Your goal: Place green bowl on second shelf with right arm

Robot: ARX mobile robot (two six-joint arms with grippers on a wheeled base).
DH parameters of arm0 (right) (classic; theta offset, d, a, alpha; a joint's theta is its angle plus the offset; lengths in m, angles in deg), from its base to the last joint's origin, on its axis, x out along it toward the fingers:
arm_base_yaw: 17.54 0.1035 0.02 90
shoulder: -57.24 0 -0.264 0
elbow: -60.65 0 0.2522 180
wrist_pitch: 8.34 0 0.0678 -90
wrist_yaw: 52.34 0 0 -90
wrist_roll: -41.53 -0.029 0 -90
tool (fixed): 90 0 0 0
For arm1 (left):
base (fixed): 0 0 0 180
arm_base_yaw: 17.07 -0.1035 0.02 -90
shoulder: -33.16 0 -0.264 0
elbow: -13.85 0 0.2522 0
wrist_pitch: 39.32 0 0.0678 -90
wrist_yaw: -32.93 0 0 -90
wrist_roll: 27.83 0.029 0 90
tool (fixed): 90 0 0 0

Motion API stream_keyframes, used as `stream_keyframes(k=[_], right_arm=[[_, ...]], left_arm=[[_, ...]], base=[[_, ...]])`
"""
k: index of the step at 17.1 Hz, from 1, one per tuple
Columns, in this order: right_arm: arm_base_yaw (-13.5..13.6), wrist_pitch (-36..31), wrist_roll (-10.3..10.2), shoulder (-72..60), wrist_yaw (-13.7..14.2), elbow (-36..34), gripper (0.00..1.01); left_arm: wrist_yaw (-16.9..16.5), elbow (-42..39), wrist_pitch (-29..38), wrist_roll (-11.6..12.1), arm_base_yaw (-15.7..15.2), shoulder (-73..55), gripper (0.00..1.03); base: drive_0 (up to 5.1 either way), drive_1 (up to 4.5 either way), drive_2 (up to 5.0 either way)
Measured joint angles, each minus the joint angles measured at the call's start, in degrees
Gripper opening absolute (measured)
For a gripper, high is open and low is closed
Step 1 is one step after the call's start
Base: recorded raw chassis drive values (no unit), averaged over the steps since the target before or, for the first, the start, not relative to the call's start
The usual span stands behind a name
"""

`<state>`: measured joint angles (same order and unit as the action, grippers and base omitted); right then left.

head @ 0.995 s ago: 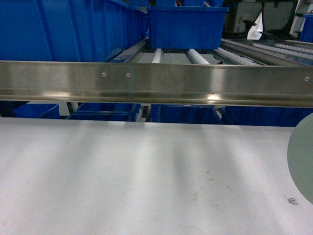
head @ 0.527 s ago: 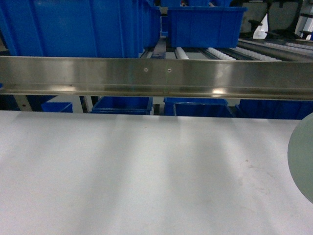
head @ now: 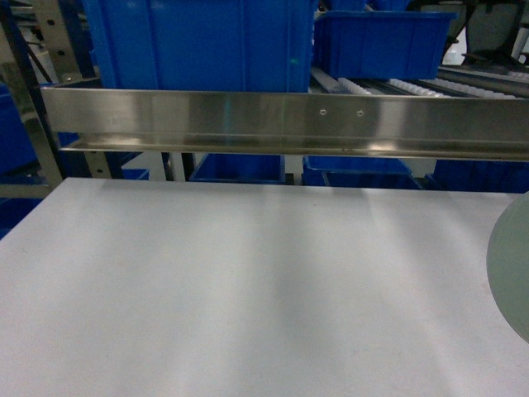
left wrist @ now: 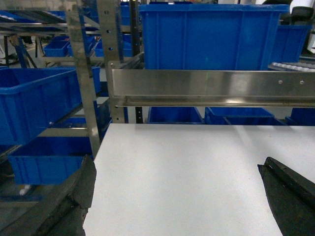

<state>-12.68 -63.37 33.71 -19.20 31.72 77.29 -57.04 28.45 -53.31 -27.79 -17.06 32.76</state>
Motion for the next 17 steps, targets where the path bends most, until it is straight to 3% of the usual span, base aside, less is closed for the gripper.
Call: stream_keyframes(k=[17], right_arm=[[0.0,0.0,0.0,0.0,0.0,0.0,0.03]], left_arm=[[0.0,0.0,0.0,0.0,0.0,0.0,0.98]], base=[[-5.0,2.43,2.4]])
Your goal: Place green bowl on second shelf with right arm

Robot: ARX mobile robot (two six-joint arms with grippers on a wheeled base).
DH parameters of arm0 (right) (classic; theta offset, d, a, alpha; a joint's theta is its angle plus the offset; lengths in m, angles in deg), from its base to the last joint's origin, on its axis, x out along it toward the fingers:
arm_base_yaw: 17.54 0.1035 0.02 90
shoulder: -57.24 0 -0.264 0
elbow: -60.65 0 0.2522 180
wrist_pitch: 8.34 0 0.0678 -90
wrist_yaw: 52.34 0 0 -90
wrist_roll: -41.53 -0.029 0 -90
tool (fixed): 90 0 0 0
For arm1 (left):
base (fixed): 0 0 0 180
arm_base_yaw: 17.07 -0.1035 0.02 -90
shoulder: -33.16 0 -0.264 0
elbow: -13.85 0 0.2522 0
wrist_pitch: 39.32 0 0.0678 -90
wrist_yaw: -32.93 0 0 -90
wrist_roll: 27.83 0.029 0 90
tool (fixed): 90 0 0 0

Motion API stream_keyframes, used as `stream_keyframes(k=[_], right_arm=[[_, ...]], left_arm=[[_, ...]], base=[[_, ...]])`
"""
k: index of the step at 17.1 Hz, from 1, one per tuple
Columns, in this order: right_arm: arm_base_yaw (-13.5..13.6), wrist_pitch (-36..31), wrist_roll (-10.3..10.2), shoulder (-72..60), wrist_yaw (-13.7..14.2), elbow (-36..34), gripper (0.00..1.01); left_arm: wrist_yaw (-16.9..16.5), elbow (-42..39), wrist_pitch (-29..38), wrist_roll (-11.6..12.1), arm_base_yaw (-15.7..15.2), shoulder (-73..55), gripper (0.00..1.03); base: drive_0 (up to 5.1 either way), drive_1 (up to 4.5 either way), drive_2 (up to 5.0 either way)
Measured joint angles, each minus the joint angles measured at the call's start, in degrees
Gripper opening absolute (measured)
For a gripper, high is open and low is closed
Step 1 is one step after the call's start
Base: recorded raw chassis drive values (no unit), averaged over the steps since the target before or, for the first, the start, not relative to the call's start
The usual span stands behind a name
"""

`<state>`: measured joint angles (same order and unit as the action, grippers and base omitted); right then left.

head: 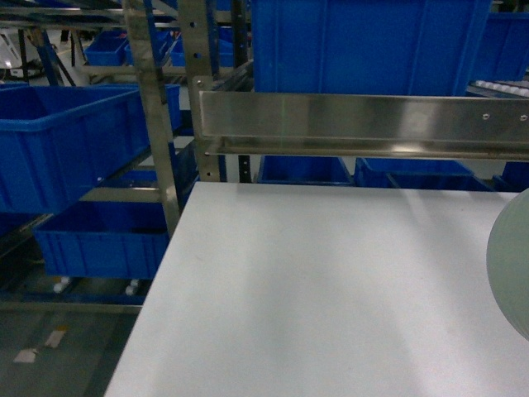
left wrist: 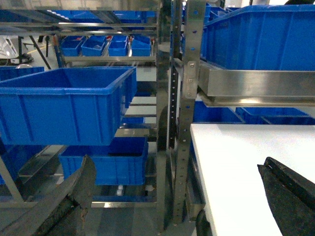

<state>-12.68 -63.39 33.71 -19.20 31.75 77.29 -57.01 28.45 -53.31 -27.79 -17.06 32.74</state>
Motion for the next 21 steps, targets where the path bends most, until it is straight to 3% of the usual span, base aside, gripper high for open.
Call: stream_keyframes(k=[21], right_arm=[[0.0,0.0,0.0,0.0,0.1,0.0,0.03]], left_arm=[[0.0,0.0,0.0,0.0,0.0,0.0,0.98]], base=[[-5.0,2.43,2.4]])
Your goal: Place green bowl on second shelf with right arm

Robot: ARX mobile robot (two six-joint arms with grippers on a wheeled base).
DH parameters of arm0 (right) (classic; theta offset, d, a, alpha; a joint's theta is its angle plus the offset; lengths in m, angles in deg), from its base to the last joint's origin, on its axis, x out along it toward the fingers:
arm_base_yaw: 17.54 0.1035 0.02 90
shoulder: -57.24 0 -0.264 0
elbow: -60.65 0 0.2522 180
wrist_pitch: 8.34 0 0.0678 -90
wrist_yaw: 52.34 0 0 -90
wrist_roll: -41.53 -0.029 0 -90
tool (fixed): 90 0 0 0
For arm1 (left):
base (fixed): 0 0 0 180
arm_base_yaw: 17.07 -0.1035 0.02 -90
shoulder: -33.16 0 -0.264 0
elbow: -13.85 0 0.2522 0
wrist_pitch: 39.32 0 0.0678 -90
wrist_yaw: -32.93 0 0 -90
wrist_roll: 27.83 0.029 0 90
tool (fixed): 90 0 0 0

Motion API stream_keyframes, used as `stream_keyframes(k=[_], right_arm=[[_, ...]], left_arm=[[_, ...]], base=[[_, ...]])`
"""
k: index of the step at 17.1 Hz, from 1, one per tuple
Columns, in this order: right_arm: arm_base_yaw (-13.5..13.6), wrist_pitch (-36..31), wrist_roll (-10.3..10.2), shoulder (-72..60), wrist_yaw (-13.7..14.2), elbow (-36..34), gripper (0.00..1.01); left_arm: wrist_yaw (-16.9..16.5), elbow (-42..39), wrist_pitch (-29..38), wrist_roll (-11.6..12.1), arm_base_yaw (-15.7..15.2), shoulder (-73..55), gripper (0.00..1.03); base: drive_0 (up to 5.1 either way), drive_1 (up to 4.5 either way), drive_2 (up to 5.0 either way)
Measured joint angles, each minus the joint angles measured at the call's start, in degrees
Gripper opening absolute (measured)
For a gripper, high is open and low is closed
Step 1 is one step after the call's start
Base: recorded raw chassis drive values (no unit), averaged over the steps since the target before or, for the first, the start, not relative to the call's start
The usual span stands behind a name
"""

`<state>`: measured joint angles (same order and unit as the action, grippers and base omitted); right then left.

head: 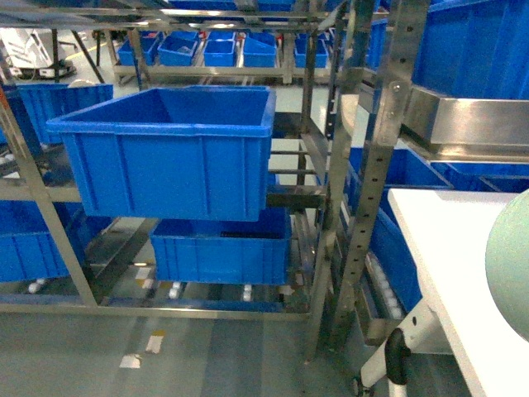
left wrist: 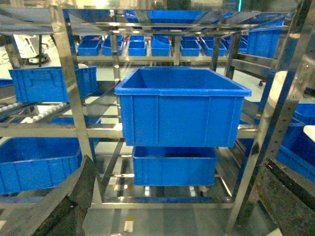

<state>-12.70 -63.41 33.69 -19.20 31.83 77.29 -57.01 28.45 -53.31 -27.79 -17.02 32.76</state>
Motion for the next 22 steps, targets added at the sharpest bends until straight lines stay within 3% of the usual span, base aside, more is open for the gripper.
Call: stream_keyframes(k=[7,10,22], right_arm=[[0.0,0.1,0.0,0.0,0.0,0.0,0.03],[0.1,-0.1,0.1,0.0,-0.4,0.0,0.03],[0.0,0.0,0.1,0.0,-0.2,0.0,0.03]], left_arm=[[0.0,0.0,0.1,0.0,0.0,0.0,0.98],[0.3,0.0,-0.1,0.0,0.0,0.0,0.98],[0.0,0.0,0.0,0.0,0.0,0.0,0.98]], base=[[-5.0,2.50,2.5],[0.0,0.00,0.0],[-0.2,4.31,-3.8]])
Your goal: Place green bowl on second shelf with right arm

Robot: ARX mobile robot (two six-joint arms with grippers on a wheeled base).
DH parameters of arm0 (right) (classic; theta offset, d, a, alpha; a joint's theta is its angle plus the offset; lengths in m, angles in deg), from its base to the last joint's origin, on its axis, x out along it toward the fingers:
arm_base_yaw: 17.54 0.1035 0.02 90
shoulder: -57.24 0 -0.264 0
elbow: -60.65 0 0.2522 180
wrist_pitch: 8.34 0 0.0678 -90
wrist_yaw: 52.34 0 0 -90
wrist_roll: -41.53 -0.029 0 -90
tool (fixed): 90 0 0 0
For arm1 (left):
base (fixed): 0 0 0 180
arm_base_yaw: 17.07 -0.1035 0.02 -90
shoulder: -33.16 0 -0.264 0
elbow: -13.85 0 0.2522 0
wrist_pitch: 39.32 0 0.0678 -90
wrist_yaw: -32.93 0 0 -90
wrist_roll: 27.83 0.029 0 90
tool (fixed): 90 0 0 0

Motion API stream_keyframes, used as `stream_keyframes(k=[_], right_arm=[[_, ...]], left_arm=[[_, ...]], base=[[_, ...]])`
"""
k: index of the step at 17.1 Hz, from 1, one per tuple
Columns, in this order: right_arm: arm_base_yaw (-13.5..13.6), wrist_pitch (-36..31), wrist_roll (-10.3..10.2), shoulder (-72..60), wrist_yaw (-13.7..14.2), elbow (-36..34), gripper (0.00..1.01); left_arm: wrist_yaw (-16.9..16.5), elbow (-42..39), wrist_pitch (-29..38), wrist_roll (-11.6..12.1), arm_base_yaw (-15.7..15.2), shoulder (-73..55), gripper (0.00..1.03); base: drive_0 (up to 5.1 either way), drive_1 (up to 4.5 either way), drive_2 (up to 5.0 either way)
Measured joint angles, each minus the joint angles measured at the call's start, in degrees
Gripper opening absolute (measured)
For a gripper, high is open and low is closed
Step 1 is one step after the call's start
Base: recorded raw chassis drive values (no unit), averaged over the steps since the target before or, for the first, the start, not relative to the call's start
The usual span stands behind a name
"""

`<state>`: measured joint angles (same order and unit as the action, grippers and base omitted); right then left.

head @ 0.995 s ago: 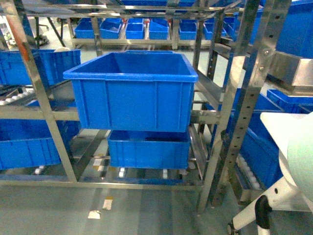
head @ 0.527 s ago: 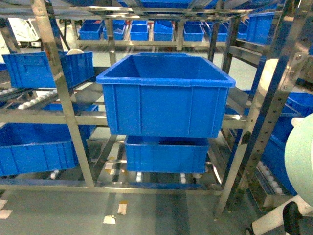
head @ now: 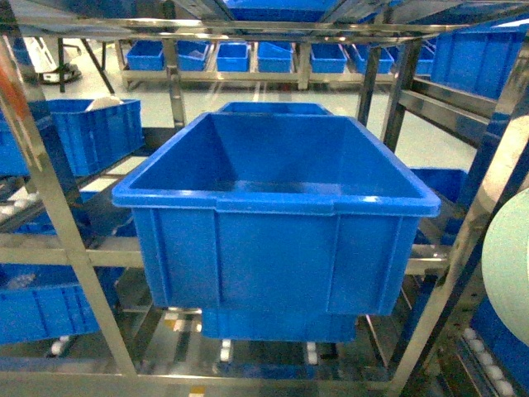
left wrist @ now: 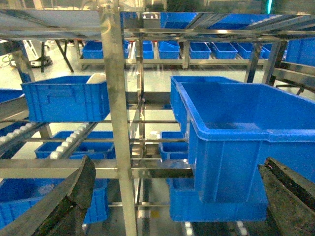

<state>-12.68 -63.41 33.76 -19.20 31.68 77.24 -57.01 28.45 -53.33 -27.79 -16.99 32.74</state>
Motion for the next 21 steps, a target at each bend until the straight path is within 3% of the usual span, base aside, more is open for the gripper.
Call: stream_keyframes(k=[8,12,20,21], right_arm=[[0.0,-0.2,0.0,0.1,0.2,0.0,0.03],[0.0,0.3,0.0,0.0,0.0,0.1,0.03],[0.0,-0.2,0.0,-0.4,-0.1,0.1,0.03],[0.0,0.7,-0.4,-2.8,-1.6,1.8,0.03]], left_arm=[[0.1,0.0,0.2,0.0,0.0,0.0,0.98],[0.2,0.0,0.0,0.0,-0.1,0.0,0.98],[0.0,0.0,0.0,0.0,0.0,0.0,0.98],[0.0,0.0,0.0,0.0,0.0,0.0,0.98]], base=[[-4.4,4.24,0.1],[-0.2,4.06,-4.4],[0.0,0.22,-0.3],[0.0,0.00,0.0]])
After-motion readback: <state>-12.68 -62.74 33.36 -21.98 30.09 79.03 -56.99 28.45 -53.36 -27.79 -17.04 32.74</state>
